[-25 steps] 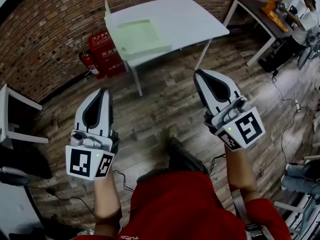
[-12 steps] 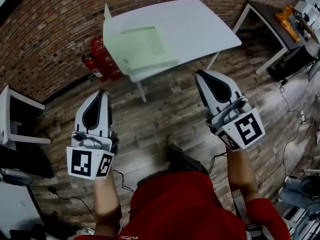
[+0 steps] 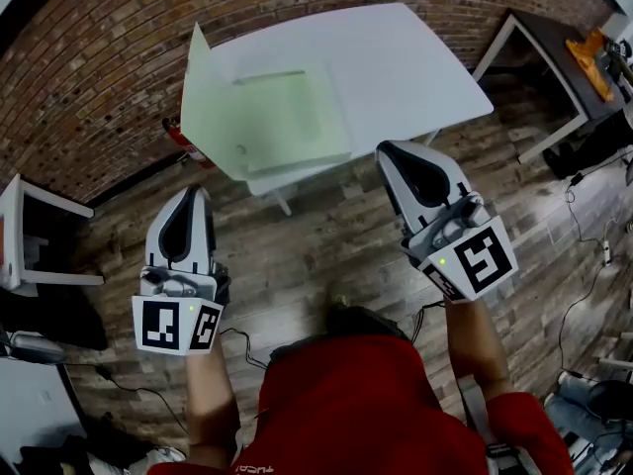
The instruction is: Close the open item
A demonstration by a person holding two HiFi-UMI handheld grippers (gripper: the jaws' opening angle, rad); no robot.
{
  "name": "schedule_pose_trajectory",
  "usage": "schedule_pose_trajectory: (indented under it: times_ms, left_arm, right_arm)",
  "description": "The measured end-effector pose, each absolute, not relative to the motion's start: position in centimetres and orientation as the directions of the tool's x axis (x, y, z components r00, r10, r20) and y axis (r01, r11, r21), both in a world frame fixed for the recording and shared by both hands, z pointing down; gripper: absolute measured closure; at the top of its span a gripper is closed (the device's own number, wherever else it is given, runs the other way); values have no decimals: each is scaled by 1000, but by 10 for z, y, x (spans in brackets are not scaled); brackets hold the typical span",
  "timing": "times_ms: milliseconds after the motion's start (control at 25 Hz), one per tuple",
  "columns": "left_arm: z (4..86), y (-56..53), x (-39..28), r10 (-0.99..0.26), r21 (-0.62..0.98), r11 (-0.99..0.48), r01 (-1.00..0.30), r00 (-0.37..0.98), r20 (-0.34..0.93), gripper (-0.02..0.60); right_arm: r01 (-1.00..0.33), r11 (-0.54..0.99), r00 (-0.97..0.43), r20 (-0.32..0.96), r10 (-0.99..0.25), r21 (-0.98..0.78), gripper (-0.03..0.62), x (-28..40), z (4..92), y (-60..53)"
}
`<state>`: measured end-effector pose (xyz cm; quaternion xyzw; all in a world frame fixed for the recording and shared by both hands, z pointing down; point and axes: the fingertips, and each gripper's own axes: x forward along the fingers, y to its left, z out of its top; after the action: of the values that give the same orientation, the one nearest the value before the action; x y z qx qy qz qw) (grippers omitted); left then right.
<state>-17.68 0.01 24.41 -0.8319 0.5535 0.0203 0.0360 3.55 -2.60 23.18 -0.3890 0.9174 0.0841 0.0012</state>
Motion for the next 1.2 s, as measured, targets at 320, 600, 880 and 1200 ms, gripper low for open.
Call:
schedule_pose_trajectory:
  times_ms: [320,600,880,1200]
  left_arm:
    - [256,-32,-164,-942,-45,-331,-943,333,-45,569]
    - [267,-45,-178,-955,-46,-294,-955,295,-13,569]
    - [280,-62,-202,-964,-46,-264,-963,264,18,569]
    - [312,-80,-231,-958,-46,-281,-959,277,75,566]
  right_arm:
    - [-678,717,-730,-39,-682,163,562,45,244,-68]
    - [-664,732,-741,-8,-671,150,562,26,254,-85]
    - [-662,736,-740,28,-672,144,560,-1,265,-105]
    - [-678,725,-722,74,-688,122,559,-27,287,-127]
